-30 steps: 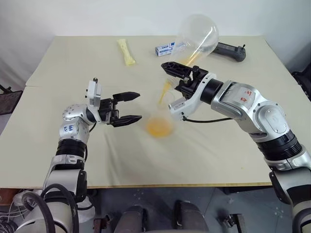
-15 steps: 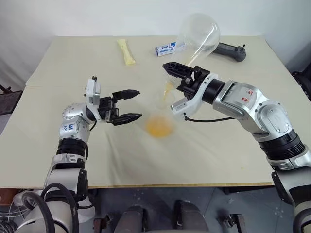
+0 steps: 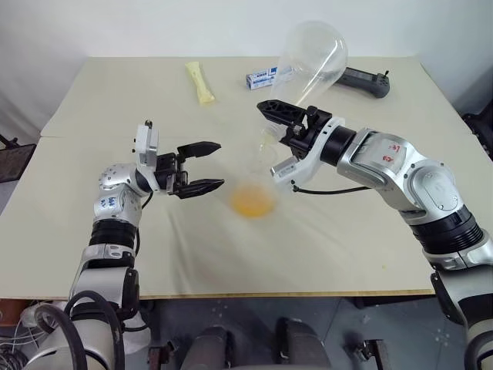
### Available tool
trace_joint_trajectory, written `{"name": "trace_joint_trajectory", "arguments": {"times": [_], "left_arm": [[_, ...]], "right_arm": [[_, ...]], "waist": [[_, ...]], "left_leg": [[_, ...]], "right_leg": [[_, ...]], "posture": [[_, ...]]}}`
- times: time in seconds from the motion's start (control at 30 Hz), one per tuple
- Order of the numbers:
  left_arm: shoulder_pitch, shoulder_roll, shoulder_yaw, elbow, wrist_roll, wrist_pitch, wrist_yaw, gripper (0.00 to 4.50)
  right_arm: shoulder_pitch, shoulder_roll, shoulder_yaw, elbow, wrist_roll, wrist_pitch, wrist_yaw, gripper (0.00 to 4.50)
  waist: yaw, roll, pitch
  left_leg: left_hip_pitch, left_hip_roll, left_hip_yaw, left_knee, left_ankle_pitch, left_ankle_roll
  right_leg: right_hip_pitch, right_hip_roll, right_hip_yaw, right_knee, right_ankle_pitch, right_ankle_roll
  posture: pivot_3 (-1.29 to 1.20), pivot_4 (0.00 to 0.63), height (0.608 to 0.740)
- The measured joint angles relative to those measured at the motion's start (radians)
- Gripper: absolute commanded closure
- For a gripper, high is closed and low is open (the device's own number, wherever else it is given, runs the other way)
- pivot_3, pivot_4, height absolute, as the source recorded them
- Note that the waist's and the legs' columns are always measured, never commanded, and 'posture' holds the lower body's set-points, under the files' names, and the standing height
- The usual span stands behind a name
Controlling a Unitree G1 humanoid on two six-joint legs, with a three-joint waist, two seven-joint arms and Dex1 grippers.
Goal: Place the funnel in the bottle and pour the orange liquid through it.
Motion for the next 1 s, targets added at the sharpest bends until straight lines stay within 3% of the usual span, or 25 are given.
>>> {"name": "trace_joint_trajectory", "arguments": {"times": [0.3, 0.6, 0.8, 1.0], "left_arm": [[0.0, 0.0, 0.0, 0.0, 0.002, -0.001, 0.001, 0.0], [0.0, 0.0, -0.013, 0.0, 0.046, -0.002, 0.02, 0.0], [-0.001, -0.006, -0.035, -0.006, 0.086, 0.011, 0.12, 0.0], [0.002, -0.006, -0.047, -0.031, 0.109, 0.036, 0.182, 0.0]], "right_arm": [[0.0, 0.006, -0.004, -0.002, 0.016, 0.004, 0.008, 1.69], [0.077, 0.1, -0.101, -0.071, 0.215, 0.141, 0.121, 1.69], [0.126, 0.268, -0.236, -0.193, 0.443, 0.493, 0.24, 1.69], [0.195, 0.367, -0.403, -0.218, 0.703, 0.837, 0.286, 1.69]], "waist": [[0.0, 0.0, 0.0], [0.001, 0.0, 0.0], [0.002, 0.0, 0.0], [0.003, 0.0, 0.0]], "left_leg": [[0.0, 0.0, 0.0, 0.0, 0.0, 0.0], [0.0, 0.0, 0.0, 0.0, 0.0, 0.0], [0.0, 0.0, -0.002, 0.001, 0.0, 0.0], [0.0, -0.001, -0.003, 0.001, 0.0, 0.0]], "right_leg": [[0.0, 0.0, 0.0, 0.0, 0.0, 0.0], [0.0, 0.0, -0.001, 0.0, 0.0, 0.0], [0.001, 0.0, -0.001, 0.002, 0.0, 0.0], [0.001, -0.001, -0.001, 0.003, 0.0, 0.0]], "posture": [[0.0, 0.15, 0.74], [0.0, 0.15, 0.74], [0.0, 0.15, 0.74], [0.0, 0.15, 0.74]]}}
